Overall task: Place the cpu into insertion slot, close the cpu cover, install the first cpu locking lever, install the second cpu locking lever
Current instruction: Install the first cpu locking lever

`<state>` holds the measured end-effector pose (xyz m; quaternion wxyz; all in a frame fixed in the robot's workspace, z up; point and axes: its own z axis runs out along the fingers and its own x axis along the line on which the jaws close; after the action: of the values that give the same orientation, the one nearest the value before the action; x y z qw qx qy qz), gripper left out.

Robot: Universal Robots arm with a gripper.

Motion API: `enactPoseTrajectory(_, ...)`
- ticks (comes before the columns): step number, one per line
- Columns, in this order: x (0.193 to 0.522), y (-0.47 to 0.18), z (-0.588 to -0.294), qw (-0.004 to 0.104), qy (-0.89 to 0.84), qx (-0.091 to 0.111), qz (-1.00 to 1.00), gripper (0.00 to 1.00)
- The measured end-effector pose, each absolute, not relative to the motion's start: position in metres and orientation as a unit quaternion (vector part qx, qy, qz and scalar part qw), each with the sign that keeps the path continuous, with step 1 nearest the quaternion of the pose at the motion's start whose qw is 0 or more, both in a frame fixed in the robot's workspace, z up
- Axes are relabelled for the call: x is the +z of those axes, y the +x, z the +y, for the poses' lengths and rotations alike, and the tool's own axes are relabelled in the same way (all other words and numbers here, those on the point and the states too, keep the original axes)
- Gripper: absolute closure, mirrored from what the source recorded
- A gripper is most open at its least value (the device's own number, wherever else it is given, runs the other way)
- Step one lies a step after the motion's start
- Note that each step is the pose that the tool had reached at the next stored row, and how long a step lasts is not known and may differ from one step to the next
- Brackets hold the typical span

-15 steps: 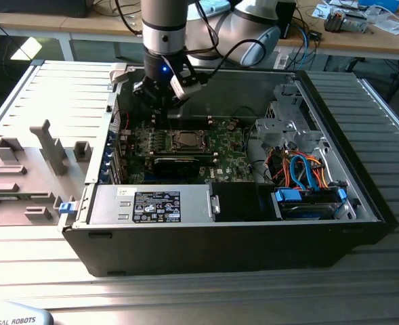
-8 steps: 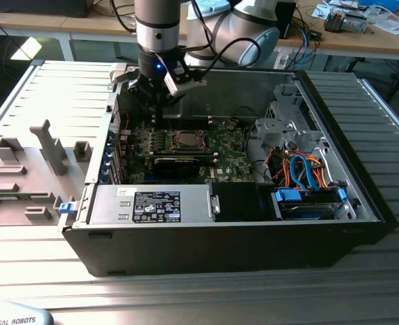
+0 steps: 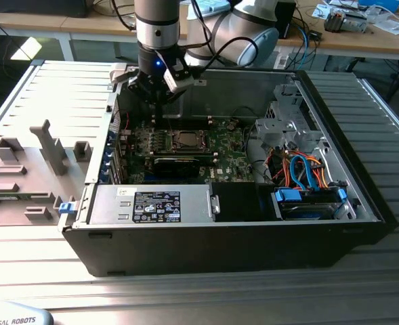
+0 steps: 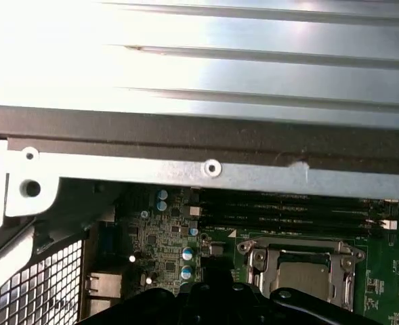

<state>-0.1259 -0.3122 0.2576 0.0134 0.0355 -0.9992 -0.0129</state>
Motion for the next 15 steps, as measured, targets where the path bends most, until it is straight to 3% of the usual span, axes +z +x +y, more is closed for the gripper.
enactPoseTrajectory(15,0.258,-0.101,-0.309,0.015,0.041,-0.013,-0.999,0.89)
